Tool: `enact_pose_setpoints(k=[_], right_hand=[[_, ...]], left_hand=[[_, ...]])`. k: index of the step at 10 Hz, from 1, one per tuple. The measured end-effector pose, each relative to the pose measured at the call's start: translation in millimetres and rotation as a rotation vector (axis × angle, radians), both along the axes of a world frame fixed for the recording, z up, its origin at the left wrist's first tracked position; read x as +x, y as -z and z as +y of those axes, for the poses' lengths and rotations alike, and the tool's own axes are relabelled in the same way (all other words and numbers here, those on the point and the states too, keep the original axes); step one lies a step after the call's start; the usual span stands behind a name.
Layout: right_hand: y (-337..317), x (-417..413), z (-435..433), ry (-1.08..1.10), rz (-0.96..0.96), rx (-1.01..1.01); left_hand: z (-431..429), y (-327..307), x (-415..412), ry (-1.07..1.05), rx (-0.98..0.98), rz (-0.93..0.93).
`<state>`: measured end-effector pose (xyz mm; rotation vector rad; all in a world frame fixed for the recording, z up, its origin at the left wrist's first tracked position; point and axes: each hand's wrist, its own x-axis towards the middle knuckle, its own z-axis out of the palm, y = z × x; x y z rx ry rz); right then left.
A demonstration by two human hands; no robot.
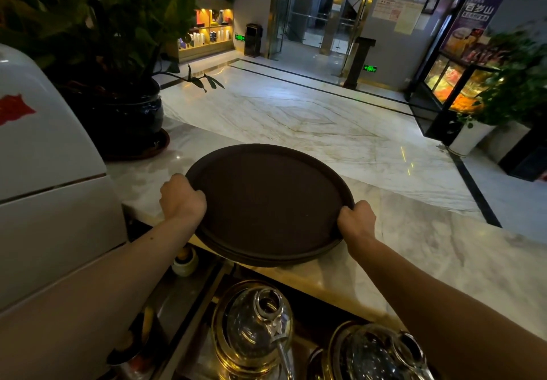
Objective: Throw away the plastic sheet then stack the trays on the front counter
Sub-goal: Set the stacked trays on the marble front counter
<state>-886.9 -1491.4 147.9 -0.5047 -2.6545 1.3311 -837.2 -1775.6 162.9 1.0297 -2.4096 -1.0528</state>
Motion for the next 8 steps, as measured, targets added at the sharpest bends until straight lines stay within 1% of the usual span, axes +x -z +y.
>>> enact_pose_setpoints(k=[2, 3, 4, 5, 6, 7, 8], right_hand=[[3, -8, -1, -0.013, 0.014, 0.023], [8, -19, -3, -0.026, 0.044, 0.105], [3, -25, -4, -0.060, 0.086, 0.203], [-5, -22, -4, -0.070, 0.112, 0.254], [-14, -20, -4, -0.106, 0.063, 0.275], [-56, 29, 17, -0.178, -0.024, 0.251], [-71, 54, 28, -0.247, 0.004, 0.271]], left_hand=[[-3, 4, -6, -0.067, 0.065, 0.054], [-5, 10, -12, -0.097, 0.077, 0.076], [-8, 7, -19, -0.064, -0.002, 0.065], [-10, 4, -20, -0.028, -0.040, 0.047], [-6, 0, -19, 0.021, -0.050, -0.004], [9, -43, 23, 0.121, -0.068, -0.074], [21, -59, 46, 0.207, -0.114, -0.105]])
